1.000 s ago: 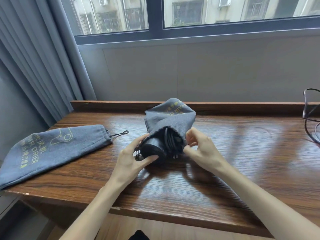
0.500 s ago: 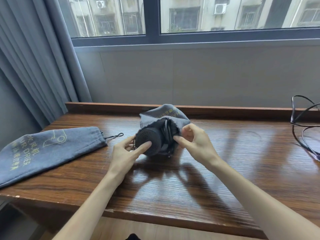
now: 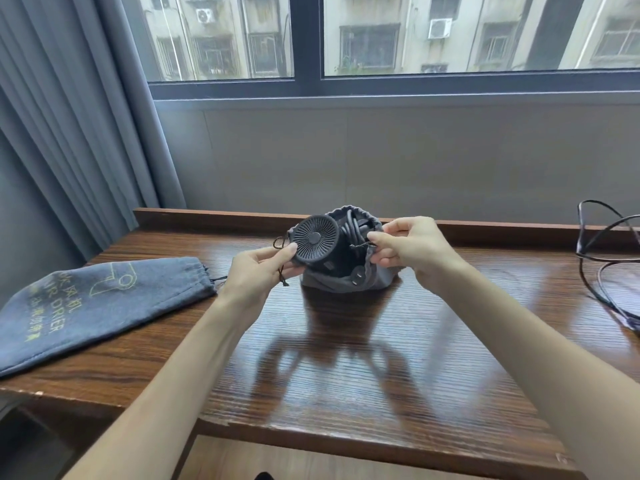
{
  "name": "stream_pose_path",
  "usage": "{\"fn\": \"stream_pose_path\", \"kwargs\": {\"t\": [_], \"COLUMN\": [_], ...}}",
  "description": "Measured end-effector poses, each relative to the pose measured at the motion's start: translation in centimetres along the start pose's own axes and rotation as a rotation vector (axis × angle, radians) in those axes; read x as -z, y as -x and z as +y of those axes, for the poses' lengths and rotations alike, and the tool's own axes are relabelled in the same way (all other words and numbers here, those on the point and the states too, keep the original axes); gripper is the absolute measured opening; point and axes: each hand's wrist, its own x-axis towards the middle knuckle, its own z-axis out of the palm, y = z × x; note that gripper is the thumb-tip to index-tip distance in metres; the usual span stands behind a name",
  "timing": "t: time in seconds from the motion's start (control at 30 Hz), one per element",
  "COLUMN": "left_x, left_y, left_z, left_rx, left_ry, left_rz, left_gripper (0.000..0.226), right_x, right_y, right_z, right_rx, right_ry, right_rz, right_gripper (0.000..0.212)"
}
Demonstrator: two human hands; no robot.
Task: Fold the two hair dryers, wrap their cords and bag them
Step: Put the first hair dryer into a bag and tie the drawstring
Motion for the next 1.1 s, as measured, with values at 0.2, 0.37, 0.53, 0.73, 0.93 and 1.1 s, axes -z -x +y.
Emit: {"fn": "stream_pose_path", "kwargs": {"t": [0.2,0.37,0.53,0.73,0.93,1.1], "left_x": [-0.2,-0.3,-0.6,-2.3,-2.4,-3.0], "left_y": [-0.9,-1.8,-2.4,-2.5,-3.2,-2.8], "left_z": [0.8,1.2,2.7,4.8,6.4,6.4], "left_rx": [0.082,0.048,-0.075,-0.192,-0.192,-0.236], "left_ry": [-0.016,-0.173,-0.293,-0.428,-0.489,-0.533], "left_rz": [0.075,0.102,0.110,0.156,0.187,0.184], "left_gripper": [0.015,0.018,0.019,0.023,0.010,0.006], "right_x": [1.3,1.4,2.2,2.9,3.3,2.8], "right_y": [-1.0,-1.5,-1.4,-1.6,-1.7,-1.9], "right_z": [-1.6,-2.7,-3.6,-4.2,-4.6,-4.4], "right_rx": [-0.048,-0.112,-0.086,-0.014,-0.023,-0.061], "right_ry": [0.071,0.138,0.205,0.169,0.224,0.293], "right_rz": [-0.003,-0.026,-0.014,0.032,0.026,-0.002], "right_gripper": [0.020,0.005,0.009,0.009,0.010,0.011]}}
